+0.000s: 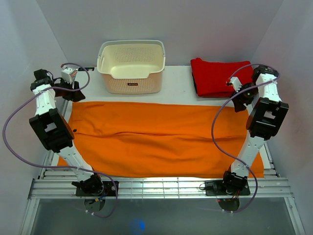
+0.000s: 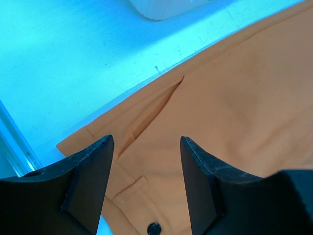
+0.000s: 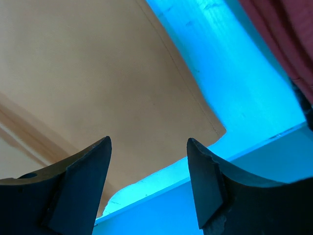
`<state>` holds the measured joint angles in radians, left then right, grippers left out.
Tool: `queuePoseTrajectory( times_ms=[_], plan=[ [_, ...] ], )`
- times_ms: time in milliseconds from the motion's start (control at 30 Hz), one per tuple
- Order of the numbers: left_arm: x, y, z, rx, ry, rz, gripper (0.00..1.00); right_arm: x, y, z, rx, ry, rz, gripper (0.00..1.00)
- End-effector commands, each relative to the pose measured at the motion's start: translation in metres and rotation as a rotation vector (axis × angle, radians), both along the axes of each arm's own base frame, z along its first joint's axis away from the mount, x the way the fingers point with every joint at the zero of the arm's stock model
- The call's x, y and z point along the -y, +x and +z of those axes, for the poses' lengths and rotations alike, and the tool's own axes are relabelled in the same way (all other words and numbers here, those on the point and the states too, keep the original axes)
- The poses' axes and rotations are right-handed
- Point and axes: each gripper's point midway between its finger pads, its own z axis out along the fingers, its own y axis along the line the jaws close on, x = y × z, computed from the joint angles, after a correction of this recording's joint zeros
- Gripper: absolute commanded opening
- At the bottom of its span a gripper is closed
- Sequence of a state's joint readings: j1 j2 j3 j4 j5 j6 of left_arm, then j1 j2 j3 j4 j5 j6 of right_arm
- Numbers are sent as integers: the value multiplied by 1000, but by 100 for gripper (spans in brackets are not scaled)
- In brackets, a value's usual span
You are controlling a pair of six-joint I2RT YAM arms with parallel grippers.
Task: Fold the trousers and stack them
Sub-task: Flatten the trousers out
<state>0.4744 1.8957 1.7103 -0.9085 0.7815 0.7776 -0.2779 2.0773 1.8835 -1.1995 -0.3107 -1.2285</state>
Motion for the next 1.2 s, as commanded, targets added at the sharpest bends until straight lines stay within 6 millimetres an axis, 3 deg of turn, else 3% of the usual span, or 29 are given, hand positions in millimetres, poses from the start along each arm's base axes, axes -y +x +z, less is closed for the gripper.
queuePoseTrajectory(
  times_ms=[0, 200, 367, 500, 667, 867, 1000, 1167],
  plan=[
    [-8, 15, 7, 57, -68, -1, 67, 7, 4, -11, -8, -34, 74, 68],
    [-38, 41, -19, 71, -46, -4, 60, 16, 28, -39, 24, -56, 71, 67],
    [-36, 50, -30, 113, -63, -94, 59, 15, 52, -49, 77, -18, 81, 66],
    [-41, 60, -34, 147, -39, -127, 61, 22, 57, -65, 67, -52, 106, 66],
    [-52, 74, -46, 166, 7, -154, 64, 28, 47, -93, 8, -78, 134, 62],
    [-49, 79, -79, 125, 83, -216, 67, 28, 34, -108, -22, -95, 173, 35],
    [-43, 78, -89, 113, 74, -247, 66, 29, 33, -109, -27, -106, 177, 11],
    [-33, 67, -85, 123, 41, -307, 65, 32, 32, -107, -28, -123, 182, 8]
  ],
)
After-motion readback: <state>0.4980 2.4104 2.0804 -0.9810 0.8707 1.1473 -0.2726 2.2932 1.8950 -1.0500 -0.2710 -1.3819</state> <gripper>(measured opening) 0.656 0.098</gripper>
